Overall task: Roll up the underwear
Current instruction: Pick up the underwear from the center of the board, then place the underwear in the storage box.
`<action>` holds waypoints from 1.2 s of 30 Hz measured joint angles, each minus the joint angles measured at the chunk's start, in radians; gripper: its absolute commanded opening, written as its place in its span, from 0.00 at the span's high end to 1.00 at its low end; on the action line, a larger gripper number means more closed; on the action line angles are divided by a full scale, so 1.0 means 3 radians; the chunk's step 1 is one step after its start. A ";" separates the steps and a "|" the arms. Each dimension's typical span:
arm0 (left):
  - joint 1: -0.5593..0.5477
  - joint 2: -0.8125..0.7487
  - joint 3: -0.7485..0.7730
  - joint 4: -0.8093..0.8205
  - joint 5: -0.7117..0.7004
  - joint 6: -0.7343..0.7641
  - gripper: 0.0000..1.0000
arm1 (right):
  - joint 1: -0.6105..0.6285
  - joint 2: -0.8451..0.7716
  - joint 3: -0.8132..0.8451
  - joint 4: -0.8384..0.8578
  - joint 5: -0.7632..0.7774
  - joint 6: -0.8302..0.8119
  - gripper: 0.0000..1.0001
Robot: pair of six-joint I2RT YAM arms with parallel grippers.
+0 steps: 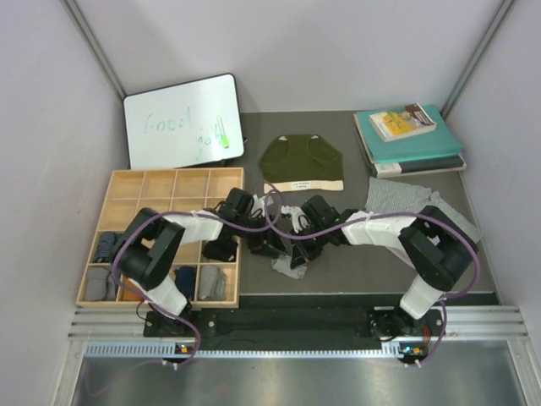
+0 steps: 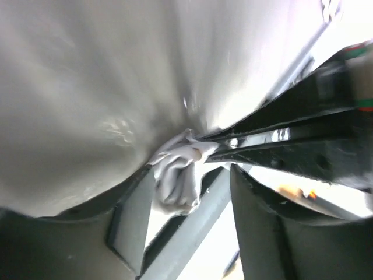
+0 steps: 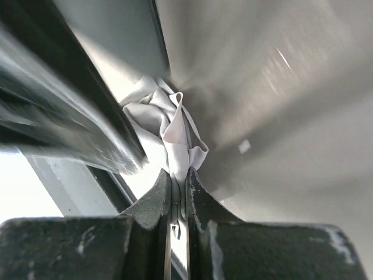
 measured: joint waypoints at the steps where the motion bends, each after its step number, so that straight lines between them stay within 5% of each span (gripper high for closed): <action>1: 0.0051 -0.0107 0.0038 -0.0072 -0.0130 0.0023 0.33 | 0.0001 -0.0038 0.0001 -0.0056 0.0058 0.0024 1.00; 9: 0.0651 -0.0876 0.0206 -0.0759 -0.0787 0.0275 0.01 | -0.0220 -0.0434 0.0128 -0.0655 0.0399 0.0163 1.00; 18: 0.1273 -0.1643 0.0342 -0.1568 -0.1417 0.0474 0.01 | -0.0230 -0.0392 0.0993 -0.0797 0.0426 0.0159 1.00; 27: 0.1610 -0.2314 0.0893 -0.1904 -0.2524 0.0820 0.01 | 0.0015 0.0900 0.2673 -0.0734 0.0282 -0.0043 1.00; 36: 0.1612 -0.2333 0.0781 -0.1947 -0.2873 0.0952 0.01 | 0.0223 0.1971 0.3895 -0.0983 0.0071 -0.0397 1.00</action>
